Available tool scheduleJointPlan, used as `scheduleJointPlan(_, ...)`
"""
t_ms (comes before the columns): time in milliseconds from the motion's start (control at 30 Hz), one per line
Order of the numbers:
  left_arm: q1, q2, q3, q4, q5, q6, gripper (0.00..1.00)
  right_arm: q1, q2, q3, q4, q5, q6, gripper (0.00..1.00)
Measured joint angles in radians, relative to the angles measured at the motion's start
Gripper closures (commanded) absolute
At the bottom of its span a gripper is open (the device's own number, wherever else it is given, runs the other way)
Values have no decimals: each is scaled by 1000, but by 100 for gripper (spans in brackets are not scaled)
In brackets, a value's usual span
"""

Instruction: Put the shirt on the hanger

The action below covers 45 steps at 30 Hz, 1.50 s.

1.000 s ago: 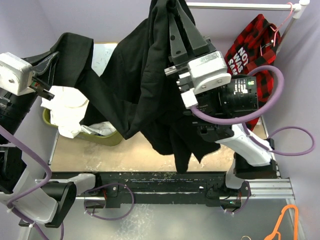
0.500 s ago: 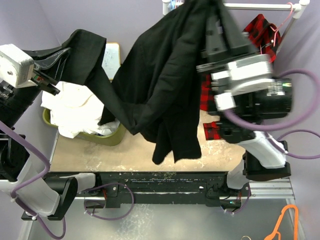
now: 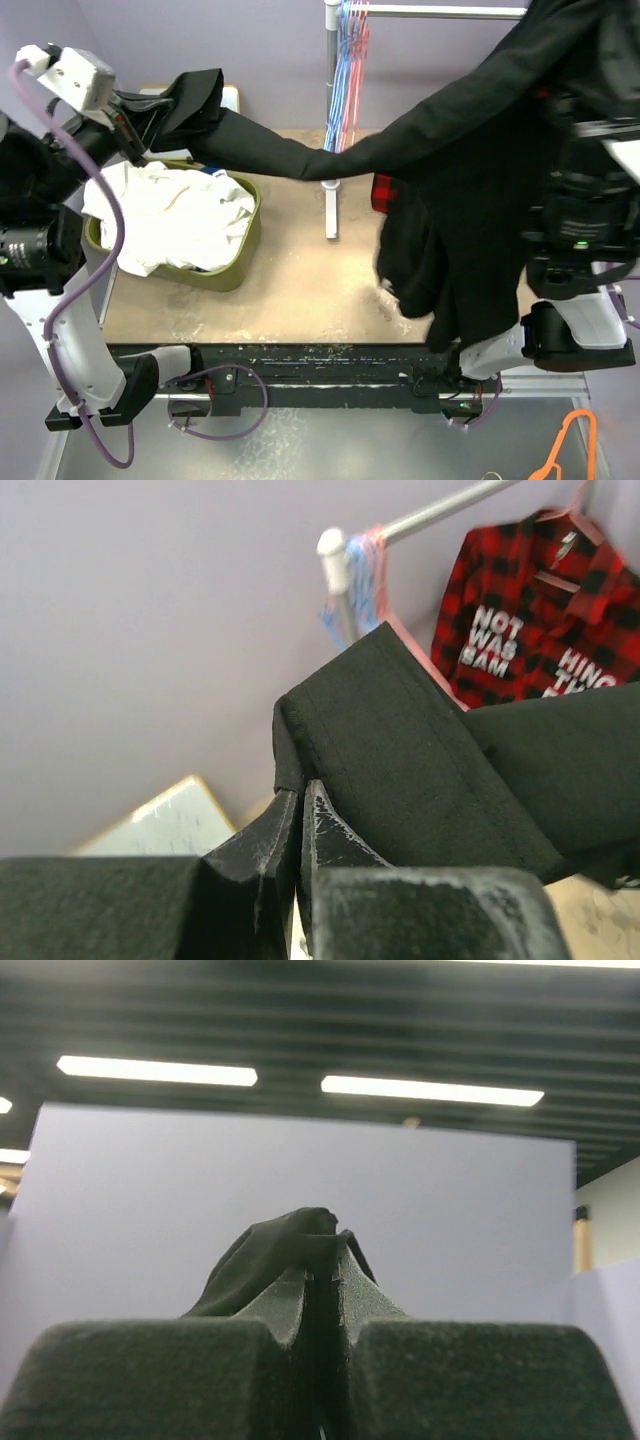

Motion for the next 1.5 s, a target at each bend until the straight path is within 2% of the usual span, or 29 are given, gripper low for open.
scheduleJointPlan(133, 1, -56, -201, -21, -119, 54, 98, -3, -16, -194, -13, 68, 59, 100)
scheduleJointPlan(233, 2, -100, -343, -47, -243, 105, 99, -18, -18, -413, 1, 105, 151, 100)
scheduleJointPlan(433, 2, -238, -668, -80, -491, 218, 100, -39, 95, -845, 87, 176, 391, 100)
scheduleJointPlan(567, 2, -324, -858, -91, -687, 281, 100, -42, 225, -978, 137, 253, 547, 100)
scheduleJointPlan(700, 16, -359, -978, -76, -880, 334, 100, -57, 281, -1033, 230, 315, 640, 100)
scheduleJointPlan(867, 67, -341, -1020, -34, -1044, 377, 100, -117, 276, -1093, 381, 360, 782, 100)
scheduleJointPlan(967, 87, -322, -1020, -18, -1089, 385, 100, -142, 275, -1138, 415, 356, 855, 100)
scheduleJointPlan(1100, 105, -285, -1005, -62, -1083, 372, 100, -147, 275, -1217, 427, 325, 952, 100)
scheduleJointPlan(1233, 112, -214, -913, -193, -987, 345, 100, -146, 275, -1303, 455, 273, 1032, 98)
scheduleJointPlan(1300, 113, -176, -839, -272, -911, 335, 99, -146, 275, -1345, 461, 225, 1063, 90)
scheduleJointPlan(1333, 113, -156, -794, -314, -866, 330, 98, -146, 275, -1365, 462, 193, 1078, 82)
scheduleJointPlan(1367, 113, -140, -756, -348, -825, 327, 95, -146, 274, -1383, 463, 159, 1091, 67)
scheduleJointPlan(1400, 113, -121, -707, -391, -774, 326, 93, -147, 269, -1402, 462, 119, 1107, 44)
scheduleJointPlan(1433, 113, -108, -672, -424, -730, 323, 89, -148, 261, -1424, 460, 76, 1123, 12)
scheduleJointPlan(1467, 113, -93, -630, -463, -680, 323, 83, -148, 246, -1448, 459, 27, 1139, 1)
scheduleJointPlan(1500, 113, -81, -597, -499, -636, 325, 76, -148, 227, -1474, 456, -26, 1152, 0)
